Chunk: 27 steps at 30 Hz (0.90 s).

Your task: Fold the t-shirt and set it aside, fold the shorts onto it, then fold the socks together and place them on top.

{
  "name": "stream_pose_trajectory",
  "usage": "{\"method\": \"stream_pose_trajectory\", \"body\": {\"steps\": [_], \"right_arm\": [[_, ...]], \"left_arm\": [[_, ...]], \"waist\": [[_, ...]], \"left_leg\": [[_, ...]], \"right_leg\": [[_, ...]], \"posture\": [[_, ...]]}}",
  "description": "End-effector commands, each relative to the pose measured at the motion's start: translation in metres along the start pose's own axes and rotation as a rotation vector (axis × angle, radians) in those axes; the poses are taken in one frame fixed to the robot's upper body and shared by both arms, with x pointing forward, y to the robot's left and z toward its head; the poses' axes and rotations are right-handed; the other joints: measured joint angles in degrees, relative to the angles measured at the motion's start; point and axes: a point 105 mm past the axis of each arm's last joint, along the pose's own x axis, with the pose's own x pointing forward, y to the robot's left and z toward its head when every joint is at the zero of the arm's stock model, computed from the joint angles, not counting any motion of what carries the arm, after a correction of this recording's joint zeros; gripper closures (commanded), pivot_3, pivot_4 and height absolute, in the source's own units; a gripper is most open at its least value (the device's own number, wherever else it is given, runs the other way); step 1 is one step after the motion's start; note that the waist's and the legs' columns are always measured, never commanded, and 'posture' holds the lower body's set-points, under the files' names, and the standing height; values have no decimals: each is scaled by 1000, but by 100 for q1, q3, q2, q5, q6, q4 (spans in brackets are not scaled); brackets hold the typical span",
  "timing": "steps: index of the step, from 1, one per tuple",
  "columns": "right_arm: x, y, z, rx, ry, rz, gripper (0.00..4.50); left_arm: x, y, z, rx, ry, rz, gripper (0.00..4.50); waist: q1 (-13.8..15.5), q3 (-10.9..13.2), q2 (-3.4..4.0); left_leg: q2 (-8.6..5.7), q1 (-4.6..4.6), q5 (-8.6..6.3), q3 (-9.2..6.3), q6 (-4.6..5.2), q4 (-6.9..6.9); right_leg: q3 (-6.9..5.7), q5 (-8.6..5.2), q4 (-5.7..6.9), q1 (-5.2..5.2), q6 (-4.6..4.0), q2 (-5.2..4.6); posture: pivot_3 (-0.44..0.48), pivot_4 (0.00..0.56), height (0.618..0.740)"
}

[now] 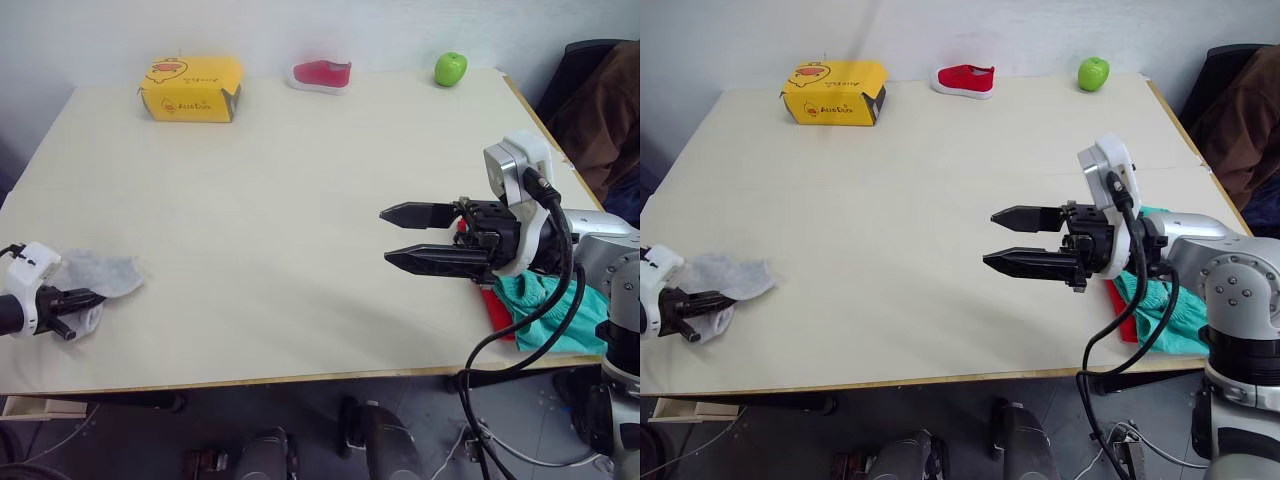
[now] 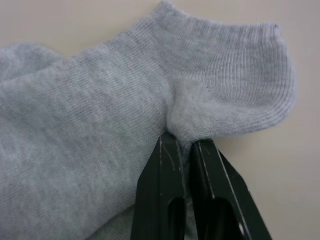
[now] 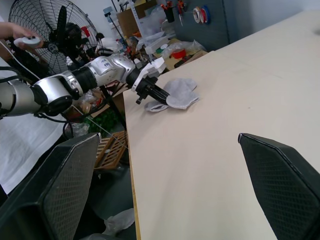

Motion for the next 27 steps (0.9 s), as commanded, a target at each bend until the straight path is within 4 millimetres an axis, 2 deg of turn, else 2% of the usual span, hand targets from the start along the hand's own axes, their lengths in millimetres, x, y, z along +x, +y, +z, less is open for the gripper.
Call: {"method": "stream_pose_trajectory", "body": {"steps": [1,4,6,10,13,16,19,27], "right_arm": [[-2,6,6,-52,-12,5,0],[0,5,3,-40,-7,6,0],[1,5,0,-37,1,8,0],[2,5,-7,-39,24,7,0],[3,4,-10,-32,30,-1,0],[3,2,-12,-30,31,-11,0],[2,1,-14,-32,30,-24,0],[1,0,-16,-44,29,-50,0]], "left_arm": [[9,-60,17,-77,-21,-206,4495],[18,-106,44,-167,-68,-292,4495],[26,-123,52,-207,-62,-287,4495],[44,-139,66,-254,-64,-194,4495],[76,-154,90,-325,-142,-114,4495],[93,-164,105,-344,-160,-80,4495],[119,-184,131,-408,-169,-101,4495],[145,-218,169,-505,-150,-186,4495]], "waist": [[5,0,0],[92,0,-3],[130,-2,-11],[151,-3,-15],[173,-4,-25],[161,-9,-48],[182,-9,-50],[174,-10,-55]], "left_leg": [[1,-4,-1,-2,0,0],[-1,-9,0,-11,2,6],[-3,-8,0,-13,3,8],[-7,-7,1,-11,1,8],[-16,-4,6,-10,3,10],[-17,-4,8,-13,2,10],[-17,-3,12,-13,-3,10],[-20,-8,16,-15,0,8]], "right_leg": [[-1,0,-6,0,0,1],[-1,2,-13,4,4,-2],[0,4,-13,9,6,-1],[1,5,-8,9,8,3],[7,8,-6,17,13,4],[7,11,-8,19,17,5],[9,11,-9,18,17,7],[6,13,-14,17,21,7]], "posture": [[0,150,740],[0,150,740],[0,150,740],[0,150,740],[0,150,740],[0,150,740],[0,150,740],[0,150,740]]}}
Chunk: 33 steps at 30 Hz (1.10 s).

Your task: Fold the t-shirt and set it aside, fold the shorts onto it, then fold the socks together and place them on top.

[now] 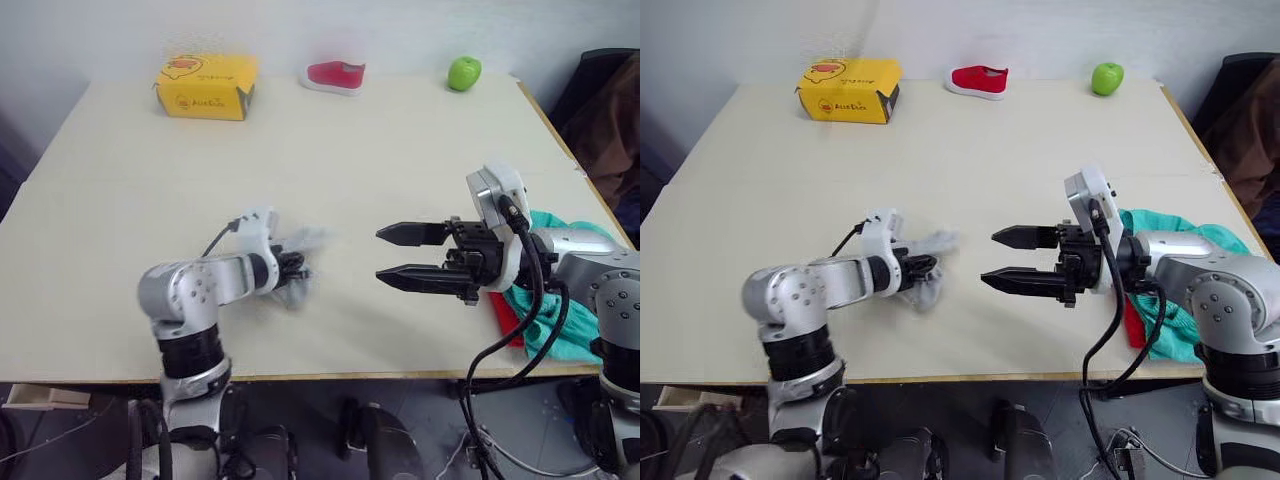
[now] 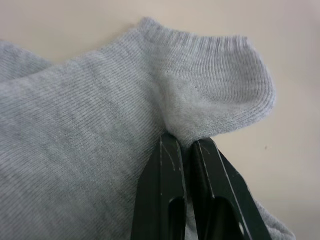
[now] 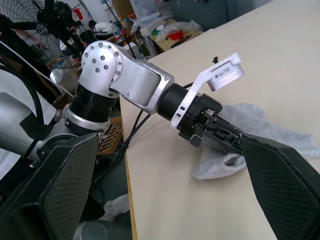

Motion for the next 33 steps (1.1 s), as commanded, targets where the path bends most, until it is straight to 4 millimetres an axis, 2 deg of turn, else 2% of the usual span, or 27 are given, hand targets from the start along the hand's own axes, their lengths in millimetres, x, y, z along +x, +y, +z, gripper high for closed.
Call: {"method": "stream_pose_trajectory", "body": {"steps": [1,4,7,10,12,16,18,21,27,30,33], "right_arm": [[-1,5,9,-63,-19,-7,0],[-2,4,7,-65,-14,-23,0],[-3,3,5,-69,-11,-45,0],[-5,-2,1,-77,-3,-85,0],[-7,-10,-4,-90,20,-136,0],[-9,-21,-15,-132,75,-190,0],[-7,-28,-21,-186,112,-217,0],[-1,-41,-29,-286,166,-252,0],[20,-70,-44,-567,309,-237,0],[27,-94,-56,-787,420,-245,0],[40,-111,-65,-888,438,-243,0]], "left_arm": [[4,-10,12,-31,-23,-16,4205],[5,-13,12,-62,-25,-44,3353],[-3,-10,13,-46,-42,-80,2418],[-21,-1,14,38,-43,-123,1481],[-40,9,13,112,-21,-163,903],[-85,19,8,364,51,-227,903],[-97,28,7,502,33,-249,903],[-102,53,3,747,43,-226,903],[-91,70,-12,1032,116,-265,903],[-75,70,-7,1044,81,-250,903],[-55,76,-4,1097,68,-194,903]], "waist": [[-2,0,0],[-12,0,0],[-3,0,-1],[-14,0,0],[-32,0,0],[-58,0,0],[-65,-1,3],[-55,-1,4],[-29,-1,4],[-29,-1,3],[-43,0,3]], "left_leg": [[0,2,1,1,-1,0],[0,4,1,3,-2,0],[1,3,1,2,-3,0],[1,4,1,2,-3,0],[2,7,2,5,-9,-1],[3,5,4,7,-19,0],[3,8,2,7,-23,-2],[2,12,1,12,-24,-3],[3,7,2,17,-22,-1],[4,1,3,17,-20,-4],[4,-1,4,15,-16,-1]], "right_leg": [[0,0,0,1,0,0],[3,0,2,2,0,0],[2,0,3,0,0,0],[4,0,4,-1,0,-1],[6,-3,14,-5,-5,1],[7,-9,23,-16,-14,3],[8,-11,20,-13,-15,2],[10,-13,-3,-10,-18,2],[11,-14,-6,-14,-20,3],[7,-13,-8,-17,-20,4],[2,-13,-7,-13,-19,4]], "posture": [[0,150,740],[0,150,740],[0,150,740],[0,150,740],[0,150,740],[0,150,740],[0,150,740],[0,150,740],[0,150,740],[0,150,740],[0,150,740]]}}
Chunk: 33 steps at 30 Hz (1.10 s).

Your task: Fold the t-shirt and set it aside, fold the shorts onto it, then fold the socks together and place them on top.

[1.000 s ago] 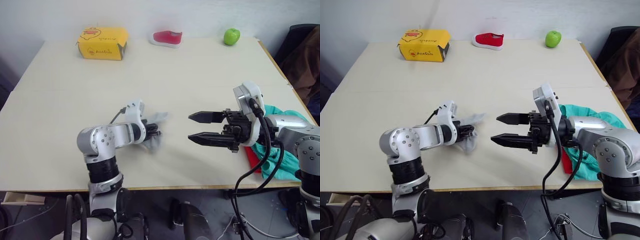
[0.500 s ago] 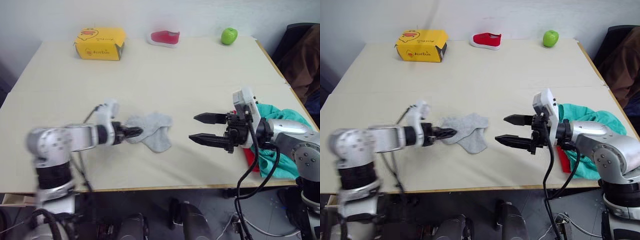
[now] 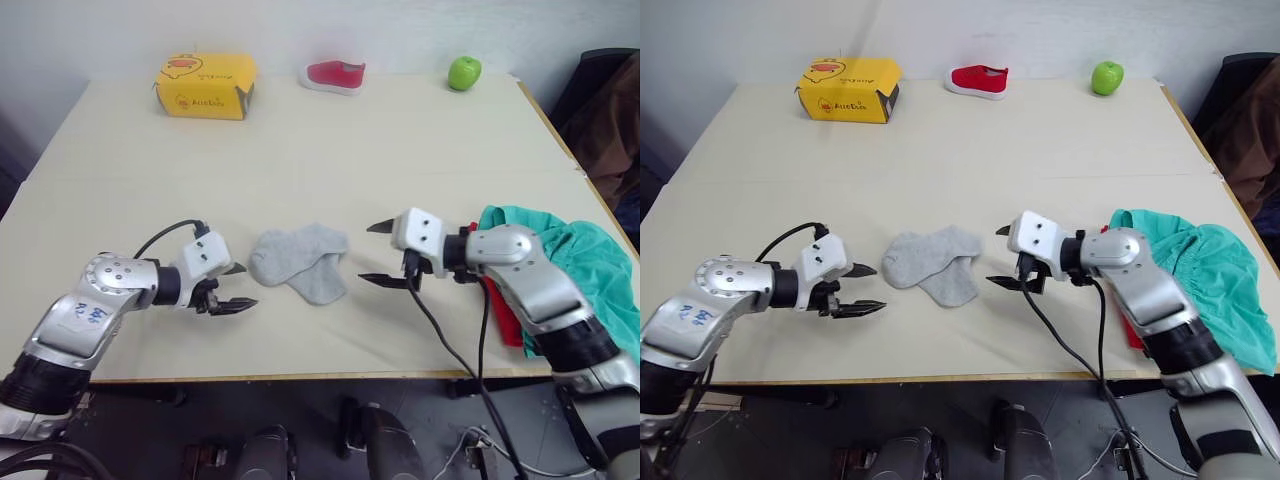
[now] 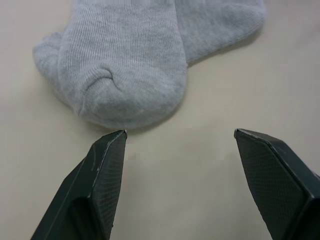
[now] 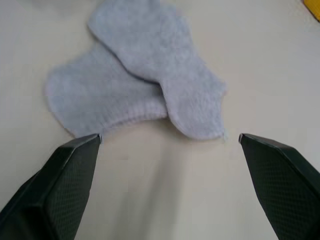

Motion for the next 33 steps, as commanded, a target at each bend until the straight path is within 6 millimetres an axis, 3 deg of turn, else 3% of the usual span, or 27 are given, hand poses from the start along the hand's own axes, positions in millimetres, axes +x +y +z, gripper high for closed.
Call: {"method": "stream_pose_trajectory", "body": {"steps": [1,8,14,17,21,26,27,33], "right_arm": [[17,-6,-1,-144,-17,-21,0],[39,-23,-2,-257,-21,-81,0],[44,-35,-2,-322,-7,-103,2030],[44,-33,-3,-350,-10,-85,3062],[42,-36,1,-394,-25,-87,4483],[38,-36,2,-422,-27,-78,4500],[37,-36,1,-431,-27,-78,4500],[25,-44,11,-475,-53,-116,4500]], "left_arm": [[11,12,1,78,18,58,903],[23,10,2,77,2,44,903],[25,-1,0,53,2,10,863],[25,-5,-1,22,11,0,1447],[29,-14,-4,-3,30,-33,2717],[29,-16,-6,-25,33,-34,4322],[29,-16,-5,-32,26,-32,4479],[13,-26,27,-99,-92,-112,4479]], "waist": [[-21,0,0],[-136,0,0],[-146,0,0],[-148,0,0],[-148,0,1],[-147,0,1],[-147,0,1],[-146,0,1]], "left_leg": [[1,-1,1,0,2,0],[4,2,4,-6,8,3],[4,2,5,-7,9,3],[5,2,5,-10,9,2],[6,3,5,-10,9,2],[6,4,5,-10,9,2],[6,4,5,-10,9,2],[6,1,5,-11,9,2]], "right_leg": [[0,1,9,-1,1,0],[-5,2,24,4,2,-8],[-5,2,26,2,2,-9],[-5,2,25,2,2,-9],[-5,2,25,3,2,-9],[-4,2,26,4,2,-9],[-4,2,26,4,2,-9],[-4,2,25,2,2,-9]], "posture": [[0,150,740],[0,150,740],[0,150,740],[0,150,740],[0,150,740],[0,150,740],[0,150,740],[0,150,740]]}}
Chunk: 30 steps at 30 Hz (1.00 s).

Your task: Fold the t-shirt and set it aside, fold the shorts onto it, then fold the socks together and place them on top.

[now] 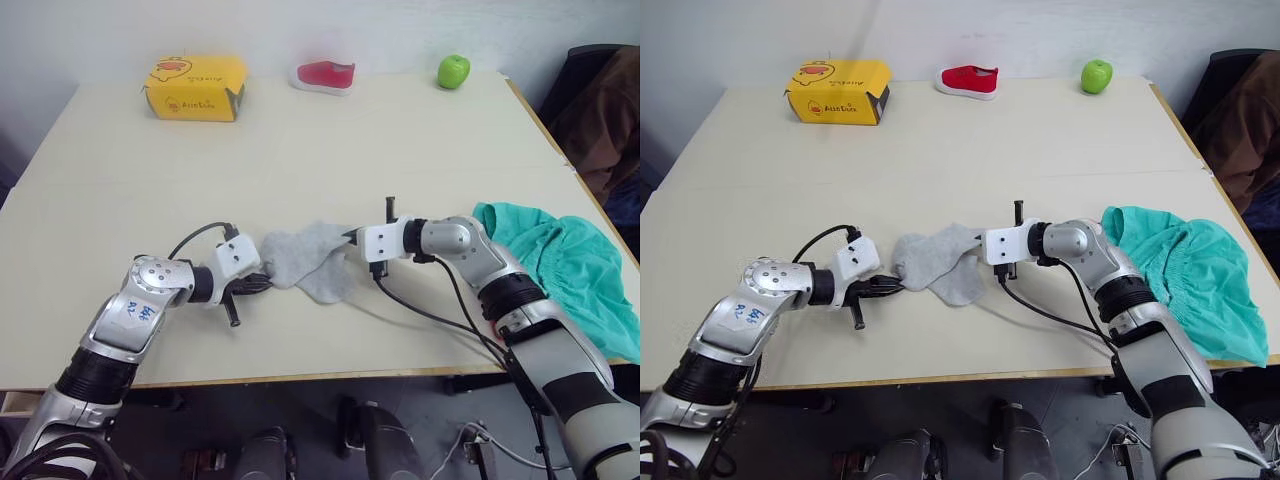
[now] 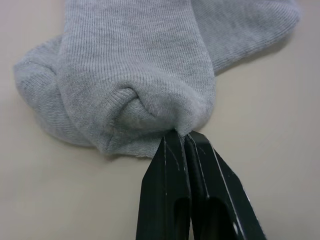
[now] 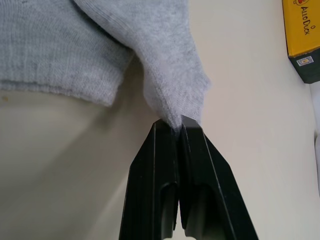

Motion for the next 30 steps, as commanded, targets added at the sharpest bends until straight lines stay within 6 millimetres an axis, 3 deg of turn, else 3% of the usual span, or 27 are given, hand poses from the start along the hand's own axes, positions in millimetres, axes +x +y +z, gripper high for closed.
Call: {"method": "stream_pose_trajectory", "body": {"steps": [1,4,10,14,22,30], "right_arm": [[-17,-27,15,-73,-47,-92,4500],[-30,-30,22,-91,-59,-101,4500],[-52,-11,50,-27,-114,-99,4500],[-52,13,62,-2,-106,-94,4500],[-41,57,76,-16,-71,-76,4500],[-52,39,73,-31,-18,-155,4500]], "left_arm": [[-18,-18,29,-30,-102,-109,4479],[-32,-18,38,16,-110,-135,4479],[-43,31,33,168,-18,-44,4479],[-30,57,30,281,25,-41,4479],[2,83,31,409,82,-71,4479],[-3,95,76,399,-35,-88,4479]], "waist": [[0,1,1],[-3,1,1],[36,1,2],[53,1,2],[26,1,0],[29,4,-5]], "left_leg": [[1,-3,0,-1,0,0],[3,-5,0,-5,0,1],[1,-1,0,-14,-1,2],[0,-9,0,-14,-1,2],[-4,-12,-1,-10,0,1],[-6,-14,0,-16,1,4]], "right_leg": [[0,0,0,-3,0,0],[-2,0,-2,-5,0,2],[-12,-1,-9,8,-1,1],[-19,-1,-10,3,-1,2],[-26,0,-11,2,0,6],[-35,0,-10,3,0,4]], "posture": [[0,150,740],[0,150,740],[0,150,740],[0,150,740],[0,150,740],[0,150,740]]}}
